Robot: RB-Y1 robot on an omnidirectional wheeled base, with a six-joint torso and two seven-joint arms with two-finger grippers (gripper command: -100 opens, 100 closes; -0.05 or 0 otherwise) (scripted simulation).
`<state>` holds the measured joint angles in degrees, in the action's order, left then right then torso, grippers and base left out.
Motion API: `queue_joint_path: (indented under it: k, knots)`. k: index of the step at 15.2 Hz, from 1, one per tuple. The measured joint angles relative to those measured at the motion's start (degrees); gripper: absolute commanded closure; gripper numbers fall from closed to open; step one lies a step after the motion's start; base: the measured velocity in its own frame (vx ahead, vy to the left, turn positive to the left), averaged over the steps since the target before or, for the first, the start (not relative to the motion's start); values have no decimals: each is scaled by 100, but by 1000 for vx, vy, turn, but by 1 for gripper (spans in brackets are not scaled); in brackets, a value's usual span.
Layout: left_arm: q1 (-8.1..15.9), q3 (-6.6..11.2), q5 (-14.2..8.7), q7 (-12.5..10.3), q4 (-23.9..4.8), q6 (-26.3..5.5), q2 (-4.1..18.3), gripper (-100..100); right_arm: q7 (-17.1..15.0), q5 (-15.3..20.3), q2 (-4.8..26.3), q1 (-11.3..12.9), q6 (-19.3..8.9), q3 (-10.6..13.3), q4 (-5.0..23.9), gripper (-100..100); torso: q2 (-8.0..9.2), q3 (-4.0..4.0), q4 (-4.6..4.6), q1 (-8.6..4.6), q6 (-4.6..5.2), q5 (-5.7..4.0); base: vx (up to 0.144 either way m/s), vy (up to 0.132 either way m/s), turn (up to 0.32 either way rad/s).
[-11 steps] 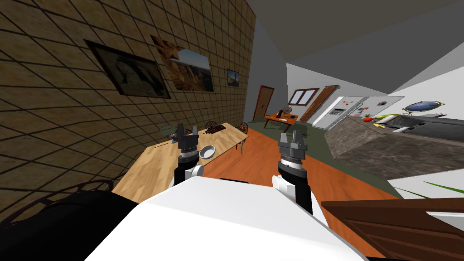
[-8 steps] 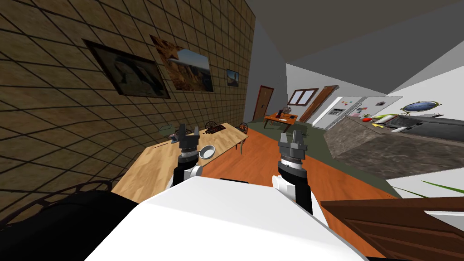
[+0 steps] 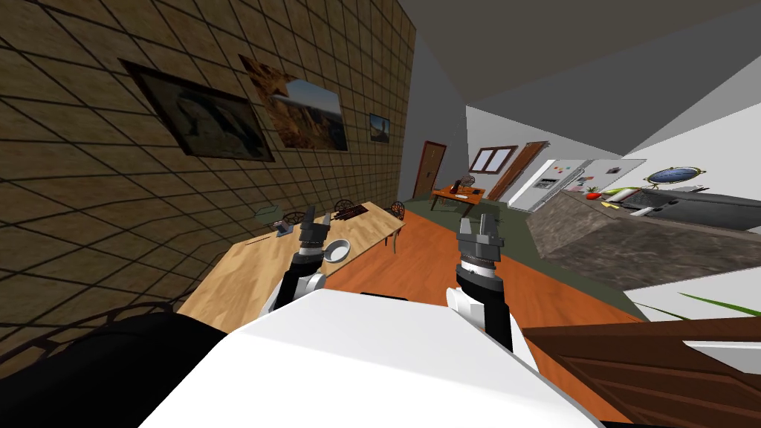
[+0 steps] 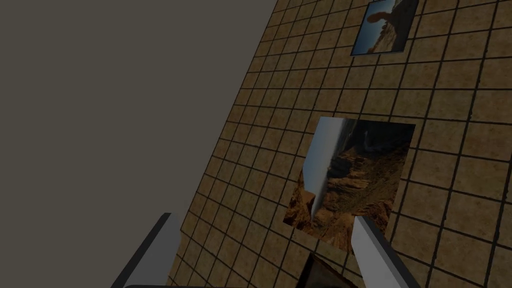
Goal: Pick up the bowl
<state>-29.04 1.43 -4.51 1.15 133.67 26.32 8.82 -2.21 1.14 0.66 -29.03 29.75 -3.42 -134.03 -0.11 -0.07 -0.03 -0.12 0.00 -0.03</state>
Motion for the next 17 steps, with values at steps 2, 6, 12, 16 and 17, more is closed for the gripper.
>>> queue_joint_path:
  k: [2,6,12,16,17]
  knots:
    - [-38,49,-44,-54,-101,-168,86,-100,0,0,0,0,0,0,0,0,0,0,0,0,0,0,20,-25,-15]
    - [-40,189,-145,-156,-178,-577,218,-100,0,0,0,0,0,0,0,0,1,1,0,3,0,1,22,-25,-31]
    - [-115,380,-300,-330,-387,-1197,354,-100,0,0,0,0,0,0,0,0,0,0,0,1,0,0,26,-28,-29]
    - [-163,505,-395,-437,-433,-1607,410,-100,0,0,0,0,0,0,0,0,1,1,0,2,0,0,26,-25,-30]
    - [-189,545,-428,-469,-461,-1703,425,-100,0,0,0,0,0,0,0,0,0,0,0,3,0,1,31,-24,-40]
